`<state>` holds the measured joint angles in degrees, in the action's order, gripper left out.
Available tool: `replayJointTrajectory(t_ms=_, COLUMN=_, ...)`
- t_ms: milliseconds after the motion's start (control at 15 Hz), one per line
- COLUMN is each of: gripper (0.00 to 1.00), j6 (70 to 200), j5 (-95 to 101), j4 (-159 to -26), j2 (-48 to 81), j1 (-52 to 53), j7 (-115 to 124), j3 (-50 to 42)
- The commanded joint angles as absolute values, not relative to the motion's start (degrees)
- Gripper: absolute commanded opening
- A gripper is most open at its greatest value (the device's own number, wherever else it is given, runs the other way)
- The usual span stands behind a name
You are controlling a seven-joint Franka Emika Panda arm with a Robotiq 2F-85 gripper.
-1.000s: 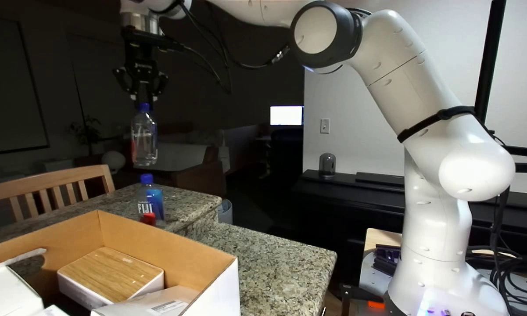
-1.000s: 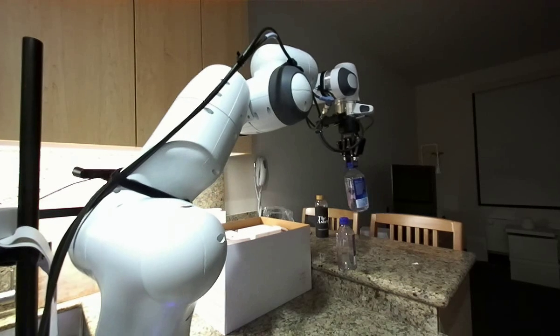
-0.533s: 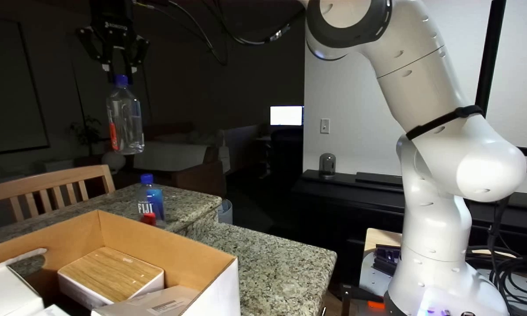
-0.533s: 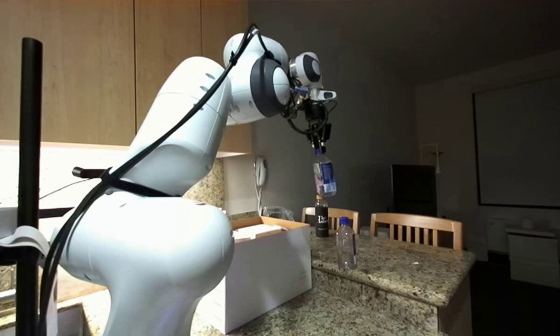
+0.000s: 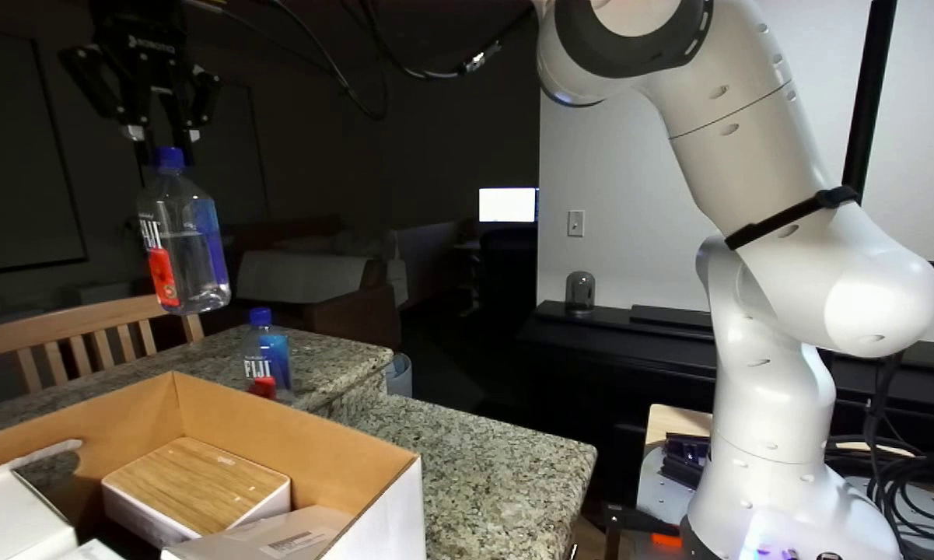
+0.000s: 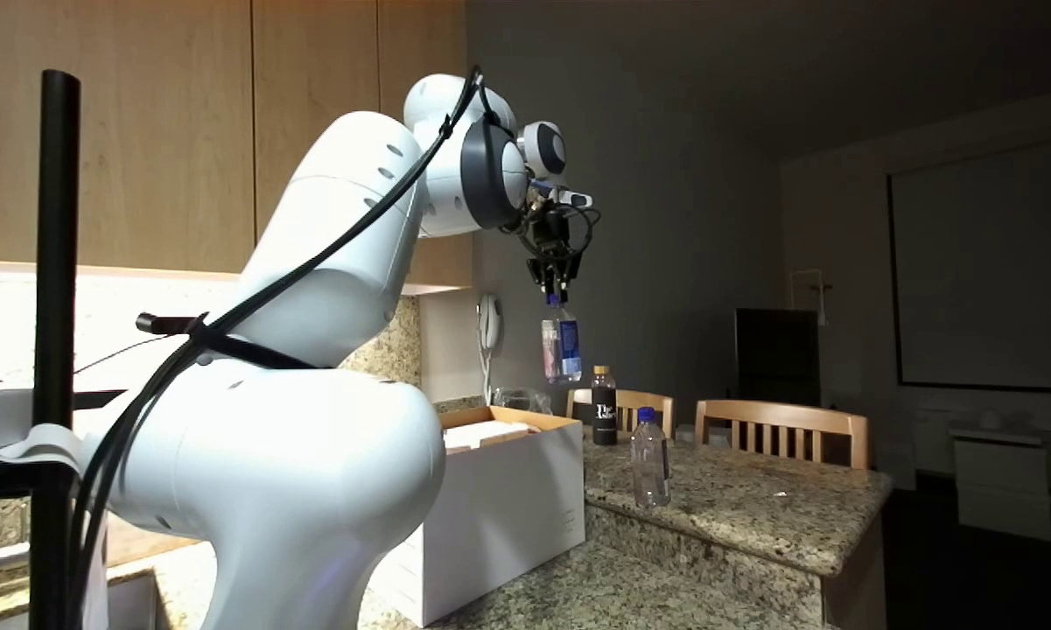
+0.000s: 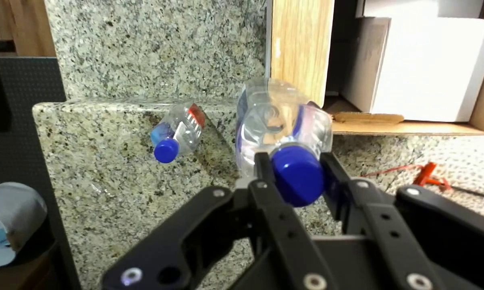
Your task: Pick the bottles from the counter and put them in the box
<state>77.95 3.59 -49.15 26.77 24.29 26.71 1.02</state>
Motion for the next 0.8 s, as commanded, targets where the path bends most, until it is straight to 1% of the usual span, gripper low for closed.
replayJointTrajectory(t_ms=0, gripper=0.15, j6=79.55, j5=1.65, j4=-52.61, j2=24.91, j1=23.16, j7=19.6, j3=2.61)
replayJointTrajectory(t_ms=400, gripper=0.15, j6=82.26, j5=-4.54, j4=-57.81, j2=24.84, j1=21.38, j7=8.53, j3=4.46)
replayJointTrajectory(t_ms=733, gripper=0.15, j6=81.89, j5=-7.41, j4=-61.02, j2=26.07, j1=21.16, j7=2.43, j3=4.6)
